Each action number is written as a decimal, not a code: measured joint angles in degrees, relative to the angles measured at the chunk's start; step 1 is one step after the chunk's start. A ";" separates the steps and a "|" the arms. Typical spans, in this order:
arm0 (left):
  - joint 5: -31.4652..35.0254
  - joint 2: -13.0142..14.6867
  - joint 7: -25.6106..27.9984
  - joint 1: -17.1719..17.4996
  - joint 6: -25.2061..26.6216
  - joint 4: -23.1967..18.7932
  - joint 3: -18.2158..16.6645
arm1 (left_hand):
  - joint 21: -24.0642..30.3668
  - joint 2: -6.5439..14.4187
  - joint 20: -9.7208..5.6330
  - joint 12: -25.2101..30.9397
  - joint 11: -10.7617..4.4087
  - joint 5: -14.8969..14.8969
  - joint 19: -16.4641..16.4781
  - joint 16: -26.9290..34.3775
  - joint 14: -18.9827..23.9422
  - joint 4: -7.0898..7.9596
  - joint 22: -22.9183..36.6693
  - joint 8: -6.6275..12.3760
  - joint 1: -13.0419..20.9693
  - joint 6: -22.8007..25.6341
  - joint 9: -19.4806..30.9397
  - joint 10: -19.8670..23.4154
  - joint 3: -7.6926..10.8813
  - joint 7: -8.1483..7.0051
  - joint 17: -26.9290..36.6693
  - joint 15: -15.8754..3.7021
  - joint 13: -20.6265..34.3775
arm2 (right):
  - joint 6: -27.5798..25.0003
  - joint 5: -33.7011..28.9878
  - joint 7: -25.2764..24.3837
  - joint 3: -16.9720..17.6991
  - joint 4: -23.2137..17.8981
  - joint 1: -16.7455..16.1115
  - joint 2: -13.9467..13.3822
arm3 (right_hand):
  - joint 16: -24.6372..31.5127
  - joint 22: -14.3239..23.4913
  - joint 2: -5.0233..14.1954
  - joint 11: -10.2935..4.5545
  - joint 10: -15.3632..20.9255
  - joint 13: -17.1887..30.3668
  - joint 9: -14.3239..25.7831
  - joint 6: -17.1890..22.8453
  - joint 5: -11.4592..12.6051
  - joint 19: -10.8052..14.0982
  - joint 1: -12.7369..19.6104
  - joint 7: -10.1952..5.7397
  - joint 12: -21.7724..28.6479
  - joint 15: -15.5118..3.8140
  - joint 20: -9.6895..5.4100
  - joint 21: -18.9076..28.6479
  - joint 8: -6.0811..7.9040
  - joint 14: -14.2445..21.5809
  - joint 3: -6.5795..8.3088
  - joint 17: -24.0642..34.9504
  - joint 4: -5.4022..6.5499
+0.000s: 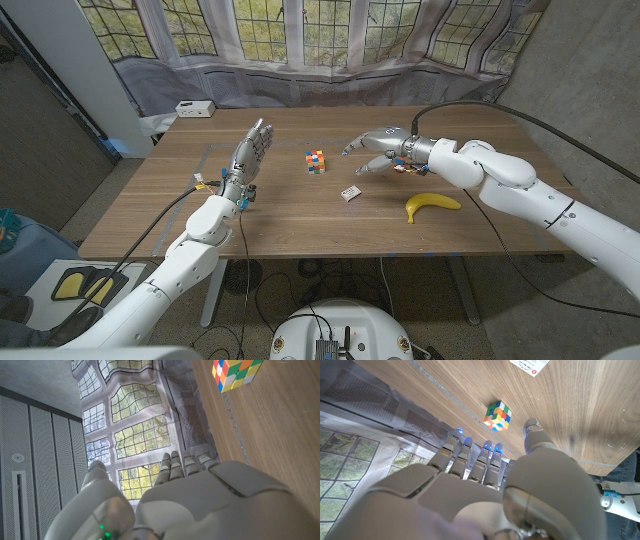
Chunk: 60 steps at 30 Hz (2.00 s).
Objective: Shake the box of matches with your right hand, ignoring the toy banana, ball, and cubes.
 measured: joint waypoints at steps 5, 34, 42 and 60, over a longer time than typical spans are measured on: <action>-0.18 0.01 -0.27 0.01 0.00 0.18 -0.08 | 0.00 0.00 0.00 0.00 0.14 0.00 0.00 0.00 0.00 0.00 0.00 0.00 0.00 0.00 0.00 0.21 0.00 0.00 0.00 0.00 0.00 | -1.74 -1.80 2.28 -1.31 0.11 0.88 0.78 | -0.22 0.00 0.00 0.00 0.00 0.00 0.00 -0.28 0.00 0.71 0.00 0.17 0.00 0.09 0.71 0.00 0.00 -0.73 -0.41 0.00 0.41; -0.84 -0.30 -1.99 -1.39 0.11 2.09 0.56 | 0.00 0.00 0.29 0.24 0.20 0.00 -0.29 0.00 0.11 0.00 0.00 0.00 0.00 0.61 0.00 0.82 0.00 -0.01 0.00 0.12 0.00 | -6.09 -8.50 8.63 -6.57 2.22 3.48 3.35 | -0.22 0.00 -0.31 -0.94 -0.95 0.01 -0.01 -1.67 0.00 1.73 -0.32 -0.62 -0.49 0.32 1.74 0.00 -0.85 -0.49 -1.33 -0.27 0.41; -0.91 -0.32 -2.23 -1.39 0.06 2.17 0.68 | 0.00 0.00 0.29 0.24 0.38 0.00 -0.29 0.00 0.11 0.00 0.00 0.00 0.00 0.60 0.00 1.00 0.00 -0.01 0.00 0.11 0.00 | -6.18 -9.93 9.68 -8.21 3.27 4.35 4.36 | -0.21 0.00 -0.31 -1.56 -0.95 0.01 -0.01 -1.45 0.00 2.05 -0.32 -0.84 -0.48 0.31 2.05 0.00 -0.85 -0.49 -1.49 -0.26 0.57; -1.01 -0.05 -2.64 -1.65 0.18 2.08 0.85 | 0.00 0.00 0.29 0.23 0.38 0.00 -0.29 0.00 0.11 0.00 0.00 0.00 0.00 0.92 0.00 1.00 0.00 -0.33 0.00 0.11 0.00 | -4.65 -12.41 11.74 -11.07 6.19 6.43 5.92 | -0.21 0.29 -0.31 -2.89 0.40 0.01 -0.01 0.19 0.00 2.66 -0.32 -2.48 -0.47 0.61 2.24 0.39 -0.45 0.45 -1.57 -0.25 0.65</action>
